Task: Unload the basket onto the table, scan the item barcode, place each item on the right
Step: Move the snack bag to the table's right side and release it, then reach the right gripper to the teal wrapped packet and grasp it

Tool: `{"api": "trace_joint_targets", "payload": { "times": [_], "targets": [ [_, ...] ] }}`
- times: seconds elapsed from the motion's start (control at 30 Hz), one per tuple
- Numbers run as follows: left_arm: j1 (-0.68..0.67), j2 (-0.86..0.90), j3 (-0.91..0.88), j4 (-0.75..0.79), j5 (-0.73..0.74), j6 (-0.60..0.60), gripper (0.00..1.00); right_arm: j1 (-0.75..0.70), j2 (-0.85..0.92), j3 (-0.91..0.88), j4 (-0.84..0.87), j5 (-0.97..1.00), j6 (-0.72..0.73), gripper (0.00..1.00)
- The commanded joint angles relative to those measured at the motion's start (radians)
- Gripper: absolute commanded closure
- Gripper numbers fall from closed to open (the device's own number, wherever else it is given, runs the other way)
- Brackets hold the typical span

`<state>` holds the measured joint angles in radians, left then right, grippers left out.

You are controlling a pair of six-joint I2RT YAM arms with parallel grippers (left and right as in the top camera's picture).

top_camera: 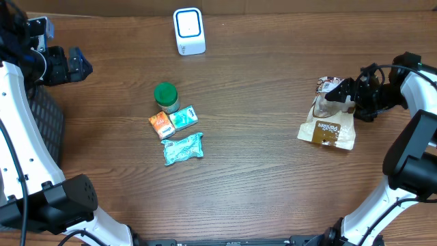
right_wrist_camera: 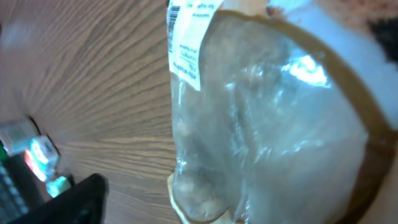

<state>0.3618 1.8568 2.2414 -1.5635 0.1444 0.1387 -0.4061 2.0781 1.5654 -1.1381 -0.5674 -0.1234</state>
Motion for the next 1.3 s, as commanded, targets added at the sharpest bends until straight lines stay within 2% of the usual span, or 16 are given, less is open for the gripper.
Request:
{"api": "trace_joint_targets", "payload": {
  "times": [0.0,0.17,0.2,0.37,0.57,0.67,0.7,0.77,0.87,0.97,1.1,1.27],
  "targets": [
    [-0.002,-0.013,0.020,0.002,-0.003,0.019,0.00,-0.017,0.004,0.100,-0.051,0.002,0.027,0.02],
    [-0.002,-0.013,0.020,0.001,-0.003,0.019,0.00,-0.021,0.004,0.297,-0.234,0.003,0.027,0.00],
    [-0.002,-0.013,0.020,0.002,-0.003,0.019,0.00,-0.019,0.004,0.381,-0.312,0.002,0.027,0.00],
    [-0.002,-0.013,0.020,0.002,-0.003,0.019,0.00,-0.002,0.004,0.520,-0.450,0.006,0.026,0.00],
    [-0.002,-0.013,0.020,0.001,-0.003,0.019,0.00,0.057,0.004,0.527,-0.500,-0.034,0.027,0.00],
    [-0.002,-0.013,0.020,0.002,-0.003,0.019,0.00,0.164,0.004,0.508,-0.500,-0.055,0.023,0.00],
    [-0.002,-0.013,0.020,0.002,-0.003,0.019,0.00,0.199,0.004,0.499,-0.490,-0.055,0.023,0.01],
    [-0.002,-0.013,0.020,0.002,-0.003,0.019,0.00,0.309,0.004,0.463,-0.445,-0.055,0.023,0.09],
    [-0.002,-0.013,0.020,0.002,-0.003,0.019,0.00,0.460,0.005,0.379,-0.344,-0.055,0.048,0.12],
    [-0.002,-0.013,0.020,0.001,-0.003,0.019,0.01,0.570,0.005,0.286,-0.243,-0.055,0.127,0.13],
    [-0.002,-0.013,0.020,0.002,-0.003,0.019,0.00,0.771,0.005,0.088,0.018,-0.055,0.276,0.17],
    [-0.002,-0.013,0.020,0.002,-0.003,0.019,0.00,0.875,0.005,-0.007,0.164,-0.066,0.372,0.21]
  ]
}}
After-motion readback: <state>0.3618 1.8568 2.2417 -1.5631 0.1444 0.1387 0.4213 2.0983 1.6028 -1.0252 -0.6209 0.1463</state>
